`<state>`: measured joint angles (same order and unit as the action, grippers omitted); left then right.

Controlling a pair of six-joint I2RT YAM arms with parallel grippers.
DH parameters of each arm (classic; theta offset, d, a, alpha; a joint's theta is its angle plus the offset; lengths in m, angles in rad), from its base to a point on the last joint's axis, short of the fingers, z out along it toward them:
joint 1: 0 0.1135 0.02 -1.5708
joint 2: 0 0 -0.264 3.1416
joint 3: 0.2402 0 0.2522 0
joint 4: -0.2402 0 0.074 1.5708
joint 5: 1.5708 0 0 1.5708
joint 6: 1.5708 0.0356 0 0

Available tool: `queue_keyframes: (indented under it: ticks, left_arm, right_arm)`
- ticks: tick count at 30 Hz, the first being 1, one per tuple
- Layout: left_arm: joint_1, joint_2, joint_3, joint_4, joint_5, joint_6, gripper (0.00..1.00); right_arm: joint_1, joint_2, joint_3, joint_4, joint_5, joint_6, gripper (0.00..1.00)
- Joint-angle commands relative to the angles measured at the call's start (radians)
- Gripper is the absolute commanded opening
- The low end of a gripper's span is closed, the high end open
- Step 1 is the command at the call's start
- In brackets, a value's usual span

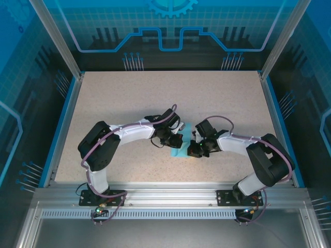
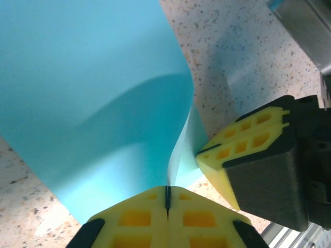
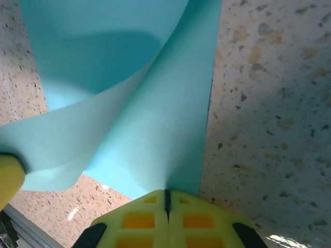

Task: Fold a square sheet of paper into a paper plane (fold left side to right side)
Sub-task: Fold the triangle a second time at the center of the table.

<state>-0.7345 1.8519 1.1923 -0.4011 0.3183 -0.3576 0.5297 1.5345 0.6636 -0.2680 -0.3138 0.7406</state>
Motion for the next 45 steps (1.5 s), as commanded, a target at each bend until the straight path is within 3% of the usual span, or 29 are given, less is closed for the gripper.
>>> queue_keyframes:
  ticks: [1,45]
  left_arm:
    - [0.016,0.014,0.024,-0.042,-0.01,0.033,0.06]
    - [0.061,0.116,0.08,-0.067,-0.131,0.09,0.06]
  right_arm:
    - [0.009,0.028,0.008,-0.086,0.039,-0.024,0.0]
    - [0.01,0.06,0.018,-0.096,0.021,-0.037,0.0]
